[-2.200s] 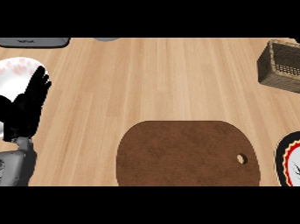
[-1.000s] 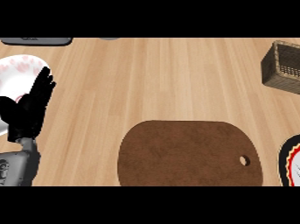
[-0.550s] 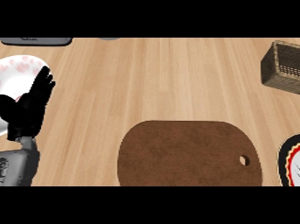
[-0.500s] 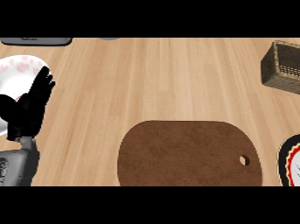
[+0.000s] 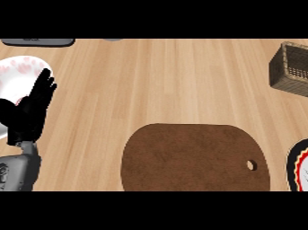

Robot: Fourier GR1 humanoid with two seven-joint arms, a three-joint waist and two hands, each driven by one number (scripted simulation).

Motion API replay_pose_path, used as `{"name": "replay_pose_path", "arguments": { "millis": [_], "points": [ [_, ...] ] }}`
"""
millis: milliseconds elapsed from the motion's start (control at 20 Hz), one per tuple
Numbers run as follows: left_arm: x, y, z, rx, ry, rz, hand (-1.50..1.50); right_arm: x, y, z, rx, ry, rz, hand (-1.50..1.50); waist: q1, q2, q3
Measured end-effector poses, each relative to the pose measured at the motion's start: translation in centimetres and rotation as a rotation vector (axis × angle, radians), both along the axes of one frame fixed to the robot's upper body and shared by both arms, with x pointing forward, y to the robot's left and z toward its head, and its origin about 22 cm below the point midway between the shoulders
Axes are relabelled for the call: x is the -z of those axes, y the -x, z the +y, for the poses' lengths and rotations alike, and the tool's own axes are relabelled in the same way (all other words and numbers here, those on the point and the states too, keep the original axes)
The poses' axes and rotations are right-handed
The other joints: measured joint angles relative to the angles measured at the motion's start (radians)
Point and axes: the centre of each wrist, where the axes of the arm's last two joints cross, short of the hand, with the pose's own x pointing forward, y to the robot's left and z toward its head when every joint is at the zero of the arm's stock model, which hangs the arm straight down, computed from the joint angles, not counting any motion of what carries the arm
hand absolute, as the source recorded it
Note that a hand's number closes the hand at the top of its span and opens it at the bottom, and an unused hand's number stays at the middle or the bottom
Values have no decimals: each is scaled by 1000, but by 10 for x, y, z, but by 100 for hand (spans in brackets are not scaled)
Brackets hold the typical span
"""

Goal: Pick the tomato from the cutting board and place it in the basket

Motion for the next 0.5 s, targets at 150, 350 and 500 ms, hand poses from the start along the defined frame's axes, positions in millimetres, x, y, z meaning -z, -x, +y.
{"name": "replay_pose_path", "arguments": {
  "millis": [150, 350, 500],
  "points": [
    [0, -1, 2, 6, -3, -1, 0, 6, 0, -3, 5, 8, -1, 150, 2, 1, 0],
    [-4, -3, -3, 12, -4, 3, 0, 9, -4, 1, 13, 41, 6, 150, 3, 2, 0],
    [-8, -3, -6, 13, -9, -2, 0, 20, -2, -4, 26, 62, 14, 150, 8, 4, 1]
  ]
}}
